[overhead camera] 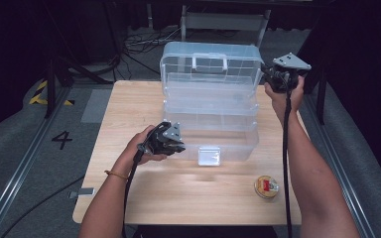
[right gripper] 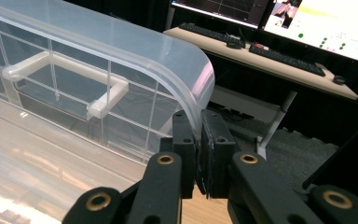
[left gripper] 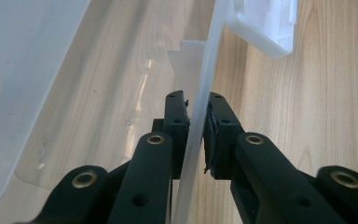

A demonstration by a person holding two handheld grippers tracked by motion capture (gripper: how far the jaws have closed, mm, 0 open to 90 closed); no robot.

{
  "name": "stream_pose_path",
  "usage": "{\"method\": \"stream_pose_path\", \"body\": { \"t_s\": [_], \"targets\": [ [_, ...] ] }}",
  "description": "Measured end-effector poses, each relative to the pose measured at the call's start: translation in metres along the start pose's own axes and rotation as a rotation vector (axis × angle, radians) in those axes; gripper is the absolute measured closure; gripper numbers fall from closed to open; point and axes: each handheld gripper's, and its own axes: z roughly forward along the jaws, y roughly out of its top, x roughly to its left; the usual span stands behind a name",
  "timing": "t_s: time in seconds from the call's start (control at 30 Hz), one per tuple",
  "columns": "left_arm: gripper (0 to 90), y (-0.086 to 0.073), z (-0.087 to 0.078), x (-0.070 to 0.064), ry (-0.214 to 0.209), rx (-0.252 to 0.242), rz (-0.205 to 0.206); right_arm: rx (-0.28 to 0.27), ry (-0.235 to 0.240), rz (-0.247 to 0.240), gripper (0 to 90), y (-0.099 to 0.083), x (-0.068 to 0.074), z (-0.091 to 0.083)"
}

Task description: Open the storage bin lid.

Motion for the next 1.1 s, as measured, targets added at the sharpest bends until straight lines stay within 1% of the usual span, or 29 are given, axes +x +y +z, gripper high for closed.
{"method": "stream_pose_path", "body": {
  "t_s": [0.07, 0.17, 0.23, 0.37, 0.53, 0.6, 0.67, 0.73, 0.77, 0.83, 0.87, 0.93, 0.97, 1.0, 1.03, 1.1],
  "targets": [
    [81.4, 0.0, 0.0, 0.0, 0.0, -0.001, 0.0, 0.003, 0.005, 0.016, 85.6, 0.001, -0.002, 0.005],
    [81.5, 0.0, 0.0, 0.001, -0.001, -0.004, 0.005, 0.011, 0.007, 0.023, 85.6, 0.002, -0.004, 0.008],
    [81.5, 0.0, 0.0, 0.0, 0.003, 0.004, 0.005, 0.017, 0.015, 0.035, 85.7, 0.004, -0.006, 0.012],
    [81.3, -0.001, 0.0, 0.0, -0.002, -0.006, -0.004, 0.017, 0.03, 0.058, 85.7, 0.004, -0.01, 0.02],
    [80.8, -0.002, 0.0, 0.0, 0.001, -0.014, -0.015, 0.031, 0.035, 0.061, 85.7, 0.007, -0.013, 0.031],
    [80.8, -0.001, 0.0, -0.002, 0.013, -0.015, -0.006, 0.036, 0.047, 0.077, 85.7, 0.007, -0.016, 0.035],
    [80.9, -0.002, 0.0, -0.003, 0.01, -0.02, -0.01, 0.044, 0.06, 0.087, 85.6, 0.008, -0.019, 0.039],
    [80.9, -0.002, 0.0, -0.004, 0.013, -0.02, -0.009, 0.057, 0.065, 0.082, 85.6, 0.009, -0.02, 0.044],
    [80.9, -0.002, 0.0, -0.005, 0.008, -0.019, -0.01, 0.057, 0.065, 0.082, 85.6, 0.009, -0.02, 0.044],
    [80.9, -0.003, 0.0, -0.005, 0.012, -0.03, -0.013, 0.072, 0.068, 0.079, 85.5, 0.011, -0.021, 0.049],
    [81.0, -0.003, 0.0, -0.006, 0.007, -0.031, -0.016, 0.077, 0.066, 0.074, 85.5, 0.011, -0.021, 0.051],
    [80.9, -0.005, -0.001, -0.006, 0.002, -0.038, -0.014, 0.087, 0.07, 0.083, 85.5, 0.011, -0.022, 0.056],
    [80.9, -0.005, -0.001, -0.007, 0.001, -0.036, -0.015, 0.093, 0.071, 0.075, 85.4, 0.011, -0.022, 0.057],
    [80.7, -0.006, -0.002, -0.007, 0.002, -0.044, -0.024, 0.102, 0.069, 0.07, 85.3, 0.011, -0.022, 0.059],
    [80.4, -0.007, -0.002, -0.008, 0.003, -0.045, -0.029, 0.115, 0.078, 0.072, 85.3, 0.012, -0.024, 0.062],
    [80.0, -0.008, -0.002, -0.01, 0.006, -0.057, -0.03, 0.131, 0.083, 0.074, 85.3, 0.012, -0.026, 0.066]
  ]
}}
